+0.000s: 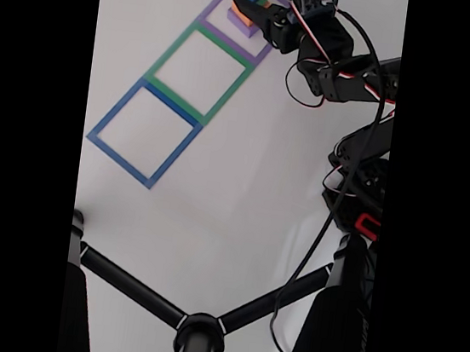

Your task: Tower of hanoi

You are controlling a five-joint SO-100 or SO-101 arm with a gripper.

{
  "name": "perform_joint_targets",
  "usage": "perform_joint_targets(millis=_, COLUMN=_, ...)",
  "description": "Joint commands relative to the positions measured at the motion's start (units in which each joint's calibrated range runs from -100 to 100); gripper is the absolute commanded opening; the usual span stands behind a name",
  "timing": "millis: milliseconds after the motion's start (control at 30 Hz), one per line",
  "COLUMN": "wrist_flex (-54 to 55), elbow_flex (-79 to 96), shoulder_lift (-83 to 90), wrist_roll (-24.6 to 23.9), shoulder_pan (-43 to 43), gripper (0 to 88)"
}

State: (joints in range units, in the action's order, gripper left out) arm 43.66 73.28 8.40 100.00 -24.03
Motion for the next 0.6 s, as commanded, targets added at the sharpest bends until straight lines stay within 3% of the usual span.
perform_joint_targets(millis=0, wrist_flex=1.77, elbow_flex=-3.55, shoulder_lift=-1.09, wrist_roll=0.0, shoulder_pan=0.63, gripper=26.6)
perform_joint_targets(millis=567, wrist_flex=1.85, elbow_flex=-4.01, shoulder_lift=-3.43, wrist_roll=0.0, shoulder_pan=1.88, gripper=18.6)
